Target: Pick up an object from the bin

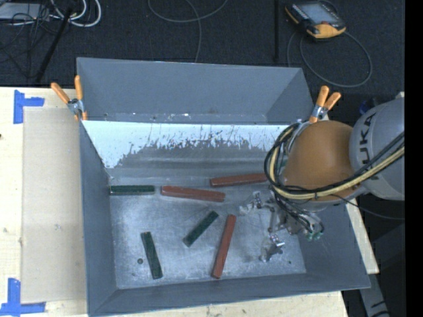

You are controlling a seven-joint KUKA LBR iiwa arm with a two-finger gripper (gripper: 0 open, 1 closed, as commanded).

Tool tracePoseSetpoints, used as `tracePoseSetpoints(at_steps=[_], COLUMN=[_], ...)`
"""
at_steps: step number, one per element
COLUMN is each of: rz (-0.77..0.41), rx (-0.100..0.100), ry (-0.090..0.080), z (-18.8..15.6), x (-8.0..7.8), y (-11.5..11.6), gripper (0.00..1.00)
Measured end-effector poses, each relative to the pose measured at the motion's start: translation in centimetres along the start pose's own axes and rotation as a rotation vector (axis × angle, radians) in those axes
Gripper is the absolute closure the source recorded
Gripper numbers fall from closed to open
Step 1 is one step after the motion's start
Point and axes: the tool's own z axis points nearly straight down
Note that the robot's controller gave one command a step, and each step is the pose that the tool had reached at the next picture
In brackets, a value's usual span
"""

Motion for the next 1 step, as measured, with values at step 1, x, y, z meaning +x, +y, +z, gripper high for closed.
tracePoseSetpoints(at_steps=[1], rz=[-0.127], rx=[-0.007], ry=[0.013], z=[-0.01], x=[2.45], y=[4.62], gripper=[0.00])
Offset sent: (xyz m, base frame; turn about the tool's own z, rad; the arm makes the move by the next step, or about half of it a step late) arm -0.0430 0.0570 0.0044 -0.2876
